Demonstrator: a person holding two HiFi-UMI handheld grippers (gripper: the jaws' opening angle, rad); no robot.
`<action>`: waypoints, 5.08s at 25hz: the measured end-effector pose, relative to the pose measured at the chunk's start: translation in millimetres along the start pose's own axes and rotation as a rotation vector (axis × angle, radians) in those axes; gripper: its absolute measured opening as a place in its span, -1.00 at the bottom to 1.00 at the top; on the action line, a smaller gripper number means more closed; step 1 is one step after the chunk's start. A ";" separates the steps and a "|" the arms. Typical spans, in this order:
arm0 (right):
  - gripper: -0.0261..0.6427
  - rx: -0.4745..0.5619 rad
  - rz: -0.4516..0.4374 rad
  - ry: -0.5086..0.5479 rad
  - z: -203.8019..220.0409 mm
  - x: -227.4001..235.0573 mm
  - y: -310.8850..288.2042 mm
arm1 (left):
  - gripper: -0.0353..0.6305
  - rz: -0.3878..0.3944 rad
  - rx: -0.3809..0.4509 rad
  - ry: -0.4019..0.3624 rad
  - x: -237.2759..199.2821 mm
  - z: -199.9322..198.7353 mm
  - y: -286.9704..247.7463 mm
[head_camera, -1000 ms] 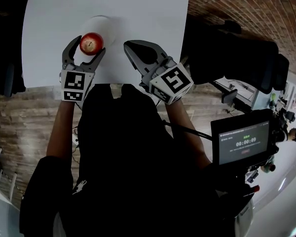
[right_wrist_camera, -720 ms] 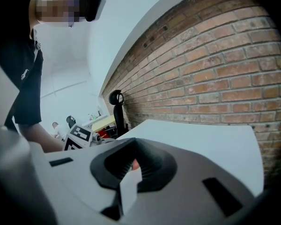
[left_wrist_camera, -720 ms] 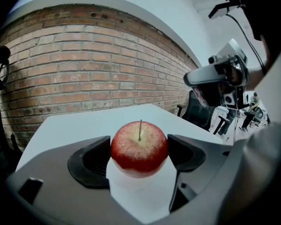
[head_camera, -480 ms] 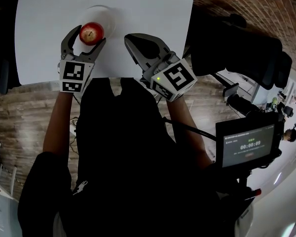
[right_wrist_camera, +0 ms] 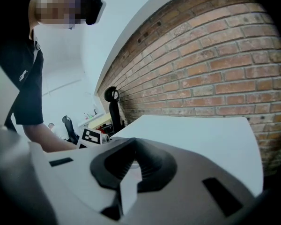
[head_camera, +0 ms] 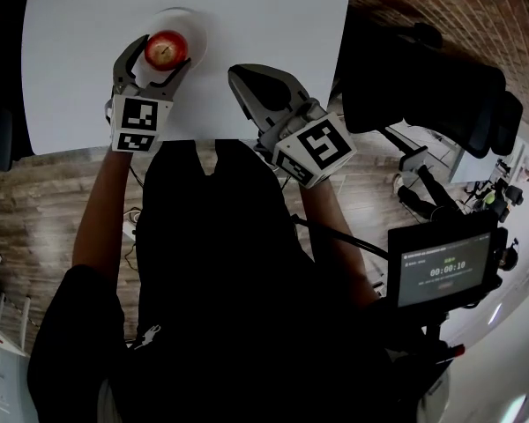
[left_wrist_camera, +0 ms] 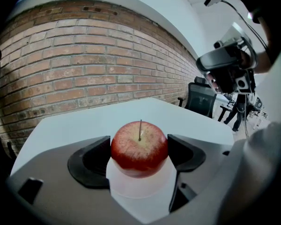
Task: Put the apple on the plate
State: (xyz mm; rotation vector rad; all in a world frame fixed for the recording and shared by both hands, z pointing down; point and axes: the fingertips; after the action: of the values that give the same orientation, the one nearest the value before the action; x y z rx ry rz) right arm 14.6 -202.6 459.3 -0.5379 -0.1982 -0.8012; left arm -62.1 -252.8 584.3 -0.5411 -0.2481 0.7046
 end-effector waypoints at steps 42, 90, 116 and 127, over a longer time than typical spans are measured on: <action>-0.91 0.001 0.037 -0.023 2.9 8.0 7.8 | 0.27 0.004 -0.101 -0.087 -5.4 21.5 -25.5; -0.91 0.167 -0.152 0.164 -49.4 -45.4 60.5 | -0.60 -0.225 0.039 0.054 24.2 -61.1 92.5; -0.91 0.222 -0.232 0.274 -53.1 -80.8 92.3 | -0.87 -0.409 0.222 0.110 50.2 -96.1 201.0; -0.91 0.211 -0.218 0.283 -46.2 -75.5 96.9 | -0.87 -0.401 0.211 0.113 58.9 -89.0 194.8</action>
State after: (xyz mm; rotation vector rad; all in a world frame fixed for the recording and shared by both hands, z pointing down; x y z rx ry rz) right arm 31.8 -124.1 355.4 -0.2017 -0.0791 -1.0450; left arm -90.1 -124.4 405.3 -0.3137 -0.1665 0.3045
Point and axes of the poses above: the fingertips, and each gripper's own axes: y backward along the fingers, x to its right, z out of its underside, and after that the axes turned 5 degrees about -z, right-handed
